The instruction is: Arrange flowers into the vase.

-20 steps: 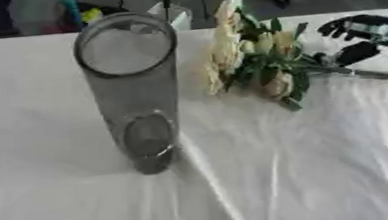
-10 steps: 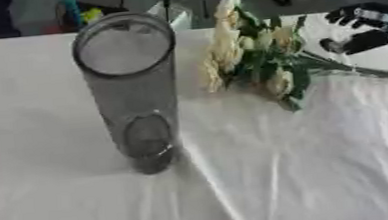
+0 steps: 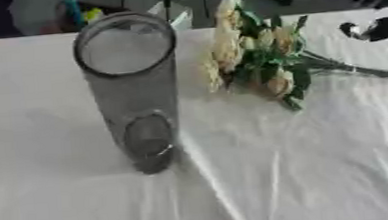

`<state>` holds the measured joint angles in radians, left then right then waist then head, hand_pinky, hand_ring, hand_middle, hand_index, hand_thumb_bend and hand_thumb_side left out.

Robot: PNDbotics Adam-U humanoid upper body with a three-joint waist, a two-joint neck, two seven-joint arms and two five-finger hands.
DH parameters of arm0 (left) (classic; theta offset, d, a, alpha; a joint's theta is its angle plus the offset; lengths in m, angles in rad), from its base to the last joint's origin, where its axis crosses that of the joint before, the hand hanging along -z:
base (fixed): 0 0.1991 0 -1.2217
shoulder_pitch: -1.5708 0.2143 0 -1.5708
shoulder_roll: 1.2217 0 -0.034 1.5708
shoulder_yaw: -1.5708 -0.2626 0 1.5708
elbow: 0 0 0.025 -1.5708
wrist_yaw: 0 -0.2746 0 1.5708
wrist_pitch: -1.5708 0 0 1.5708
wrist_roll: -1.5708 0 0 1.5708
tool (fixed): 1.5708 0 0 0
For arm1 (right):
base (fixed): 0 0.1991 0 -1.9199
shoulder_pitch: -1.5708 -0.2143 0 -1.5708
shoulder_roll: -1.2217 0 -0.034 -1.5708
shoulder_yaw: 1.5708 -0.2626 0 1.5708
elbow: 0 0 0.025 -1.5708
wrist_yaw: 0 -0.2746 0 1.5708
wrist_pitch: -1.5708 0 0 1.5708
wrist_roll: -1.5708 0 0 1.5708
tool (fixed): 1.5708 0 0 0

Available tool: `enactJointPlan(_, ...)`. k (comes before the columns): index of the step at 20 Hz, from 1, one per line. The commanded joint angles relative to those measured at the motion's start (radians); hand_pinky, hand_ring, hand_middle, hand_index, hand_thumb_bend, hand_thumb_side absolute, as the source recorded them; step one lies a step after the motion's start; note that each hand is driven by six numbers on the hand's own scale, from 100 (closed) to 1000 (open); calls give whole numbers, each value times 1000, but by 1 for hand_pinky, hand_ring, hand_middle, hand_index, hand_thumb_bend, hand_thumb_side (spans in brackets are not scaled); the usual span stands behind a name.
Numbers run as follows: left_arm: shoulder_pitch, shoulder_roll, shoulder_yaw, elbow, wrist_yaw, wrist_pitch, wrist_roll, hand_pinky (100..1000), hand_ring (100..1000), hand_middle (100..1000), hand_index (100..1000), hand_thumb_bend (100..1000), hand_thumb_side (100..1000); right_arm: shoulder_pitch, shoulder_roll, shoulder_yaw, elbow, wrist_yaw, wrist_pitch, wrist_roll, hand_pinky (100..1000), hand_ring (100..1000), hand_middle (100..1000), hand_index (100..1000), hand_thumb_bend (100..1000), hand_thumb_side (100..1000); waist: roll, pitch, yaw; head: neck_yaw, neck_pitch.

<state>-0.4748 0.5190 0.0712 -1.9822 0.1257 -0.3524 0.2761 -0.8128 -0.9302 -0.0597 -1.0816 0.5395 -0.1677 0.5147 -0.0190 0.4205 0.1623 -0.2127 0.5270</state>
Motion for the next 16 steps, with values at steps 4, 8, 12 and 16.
enactJointPlan(4, -10, 30, -1, -18, 2, -1, -5, 764, 899, 918, 984, 100, 1000, 13, -54, 4, -39, -7, -17, 82, 883, 905, 898, 982, 424, 540, 6, -13, 1, 1, -1)
enactJointPlan(8, -12, 29, -1, -18, 3, 0, -7, 764, 899, 918, 984, 100, 1000, 30, -54, 9, -55, -24, -19, 91, 875, 895, 889, 974, 418, 511, 6, -13, 0, 2, -1)
enactJointPlan(12, -14, 27, -2, -18, 5, -1, -7, 764, 900, 918, 984, 100, 1000, 36, -48, 18, -64, -30, -4, 85, 874, 897, 884, 968, 411, 501, 7, -13, 0, 1, -3)
enactJointPlan(16, -13, 24, -2, -18, 5, -2, -8, 764, 900, 917, 984, 100, 1000, 31, -36, 29, -60, -31, -4, 81, 867, 892, 877, 958, 401, 488, 8, -12, 2, -3, -3)
